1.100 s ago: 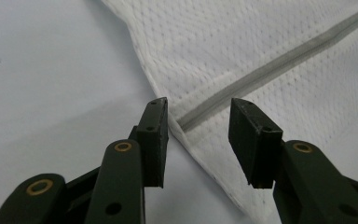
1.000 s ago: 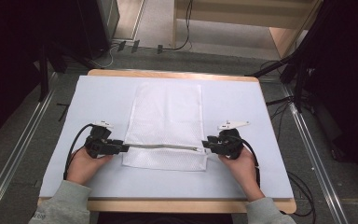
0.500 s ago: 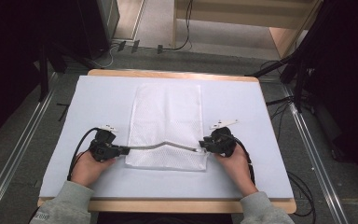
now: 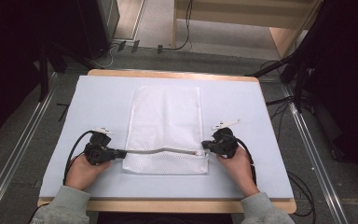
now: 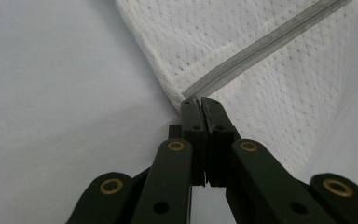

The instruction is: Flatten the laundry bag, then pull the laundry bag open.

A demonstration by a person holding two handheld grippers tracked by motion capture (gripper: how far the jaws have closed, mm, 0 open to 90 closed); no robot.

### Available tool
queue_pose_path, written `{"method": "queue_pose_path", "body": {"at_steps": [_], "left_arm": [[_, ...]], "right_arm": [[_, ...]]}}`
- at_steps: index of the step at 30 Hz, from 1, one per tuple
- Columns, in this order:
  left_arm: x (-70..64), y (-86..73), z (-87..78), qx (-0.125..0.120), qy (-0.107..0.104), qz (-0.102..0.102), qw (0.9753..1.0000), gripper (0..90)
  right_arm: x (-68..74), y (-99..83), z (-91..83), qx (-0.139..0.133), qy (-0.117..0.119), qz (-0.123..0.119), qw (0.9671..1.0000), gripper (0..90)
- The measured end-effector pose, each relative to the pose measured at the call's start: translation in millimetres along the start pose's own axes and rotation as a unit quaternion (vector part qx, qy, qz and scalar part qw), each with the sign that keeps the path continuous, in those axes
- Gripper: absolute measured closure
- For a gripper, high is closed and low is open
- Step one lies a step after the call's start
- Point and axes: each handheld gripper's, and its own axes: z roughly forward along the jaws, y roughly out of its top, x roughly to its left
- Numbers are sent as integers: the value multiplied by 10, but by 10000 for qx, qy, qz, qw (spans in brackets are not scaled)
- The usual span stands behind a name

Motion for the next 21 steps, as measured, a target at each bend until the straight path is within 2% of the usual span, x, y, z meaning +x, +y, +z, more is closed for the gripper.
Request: {"method": "queue_pose_path", "body": {"at_steps": [2,6,9,15,21], "left_arm": [[5,9,-34,-208,-51,-10,9998,837],[-17,49,-119,-574,-101,135,9982,699],[-47,76,-121,-651,-110,226,9976,633],[-103,134,-73,-628,-89,394,9972,517],[-169,176,-38,-676,-105,513,9963,471]], "right_arm": [[9,-5,-35,-105,-14,-72,9999,835],[22,-16,-90,-253,23,-61,9997,788],[34,-29,-108,-282,16,-63,9996,757],[46,-46,-133,-359,60,-96,9993,730],[46,-59,-140,-341,27,-96,9994,703]]}}
